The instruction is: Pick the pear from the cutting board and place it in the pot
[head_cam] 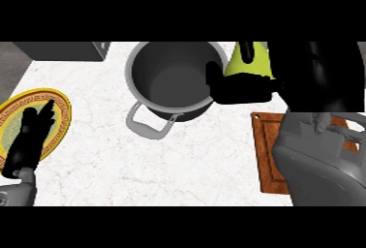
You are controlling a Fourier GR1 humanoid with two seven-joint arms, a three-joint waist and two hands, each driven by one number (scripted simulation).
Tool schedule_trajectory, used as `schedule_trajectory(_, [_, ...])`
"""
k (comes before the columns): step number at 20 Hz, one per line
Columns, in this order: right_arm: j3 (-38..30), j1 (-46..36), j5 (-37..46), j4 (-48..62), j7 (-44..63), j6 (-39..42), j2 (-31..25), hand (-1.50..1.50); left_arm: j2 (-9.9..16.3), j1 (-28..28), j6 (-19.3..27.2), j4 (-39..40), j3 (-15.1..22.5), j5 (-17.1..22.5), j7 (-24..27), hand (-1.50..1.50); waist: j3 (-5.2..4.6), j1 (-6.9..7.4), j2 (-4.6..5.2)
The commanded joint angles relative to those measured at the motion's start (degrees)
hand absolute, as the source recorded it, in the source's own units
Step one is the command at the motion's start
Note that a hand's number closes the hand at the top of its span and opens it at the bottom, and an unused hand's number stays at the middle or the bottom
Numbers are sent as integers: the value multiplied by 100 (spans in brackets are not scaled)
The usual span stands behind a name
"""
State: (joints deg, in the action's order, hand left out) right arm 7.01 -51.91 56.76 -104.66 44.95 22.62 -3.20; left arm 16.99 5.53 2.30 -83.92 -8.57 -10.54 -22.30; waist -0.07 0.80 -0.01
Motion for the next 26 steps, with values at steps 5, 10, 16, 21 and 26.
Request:
schedule_trajectory(5, [-38, -919, -211, 2346, -128, -883, 314, 150, -104, 211, 28, 127, 21, -52, -39, 0, 2, 56, 36])
schedule_trajectory(10, [1, -1049, -653, 3407, -356, -1179, 318, 150, 36, 527, 12, 488, -118, -88, 10, 0, 3, 19, 38])
schedule_trajectory(16, [66, -1107, -1558, 4871, -541, -2240, 319, -150, -106, 200, 37, 311, -23, -121, 188, 0, 3, 161, 59])
schedule_trajectory(21, [135, -1273, -2421, 5096, -900, -3216, 320, -150, -35, 231, -103, -68, 68, -139, -186, 0, 10, 196, 37])
schedule_trajectory(26, [116, -954, -2958, 4817, -1520, -4642, 320, -150, -201, 299, 71, 289, 35, -176, 67, 0, 9, 117, 38])
